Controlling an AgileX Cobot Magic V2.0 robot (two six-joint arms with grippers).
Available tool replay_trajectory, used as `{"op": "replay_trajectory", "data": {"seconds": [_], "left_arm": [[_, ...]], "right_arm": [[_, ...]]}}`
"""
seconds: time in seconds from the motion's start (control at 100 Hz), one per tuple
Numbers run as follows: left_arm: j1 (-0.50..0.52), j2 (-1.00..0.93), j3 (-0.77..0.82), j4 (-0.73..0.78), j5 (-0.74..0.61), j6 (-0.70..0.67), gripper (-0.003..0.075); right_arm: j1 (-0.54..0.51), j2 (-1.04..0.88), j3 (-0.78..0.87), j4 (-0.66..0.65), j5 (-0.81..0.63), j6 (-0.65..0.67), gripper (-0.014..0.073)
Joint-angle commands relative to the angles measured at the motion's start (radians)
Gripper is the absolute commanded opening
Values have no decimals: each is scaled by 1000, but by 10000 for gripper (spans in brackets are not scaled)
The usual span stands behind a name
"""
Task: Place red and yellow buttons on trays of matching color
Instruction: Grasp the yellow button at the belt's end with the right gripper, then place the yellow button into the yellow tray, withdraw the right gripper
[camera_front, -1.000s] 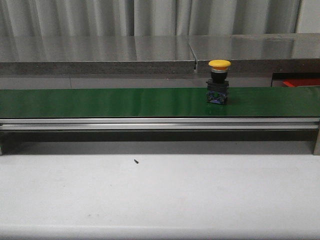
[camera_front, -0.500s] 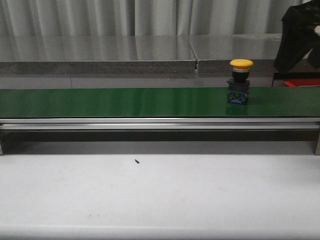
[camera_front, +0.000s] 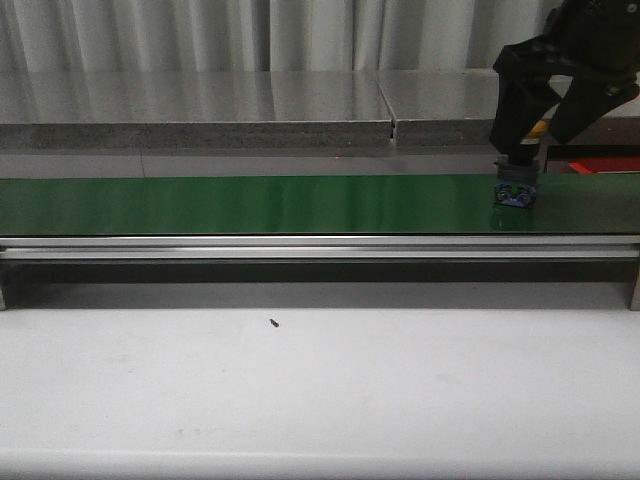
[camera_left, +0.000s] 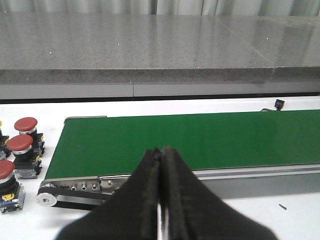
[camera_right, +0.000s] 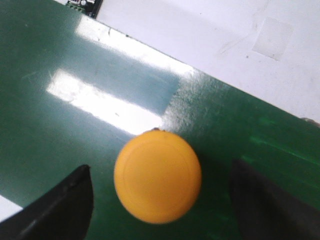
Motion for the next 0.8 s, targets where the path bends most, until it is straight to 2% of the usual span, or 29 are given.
{"op": "replay_trajectory", "data": {"seconds": [0.0,0.08,0.2,0.27,0.5,0.66,0.79], "left_arm": [[-6,4,-27,-9,-85,-4,-19],[-6,4,-27,-9,-85,-4,-19],[-6,4,-27,-9,-85,-4,-19],[-6,4,-27,-9,-85,-4,-19],[-6,4,-27,-9,-86,-4,-19],[-6,4,-27,-9,-86,-4,-19],[-6,4,-27,-9,-86,-4,-19]], "right_arm": [[-1,-22,-49,18,-25,-10,521],[-1,-9,-50,18,-22,-10,407],[-1,-4,-50,18,-1,-10,185],[-4,-15,-53,16,18,-9,125],[-101,-117,-59,-6,102,61,120],[-251,-175,-59,-88,162,129,120],[-394,-177,-45,-98,176,154,120]]}}
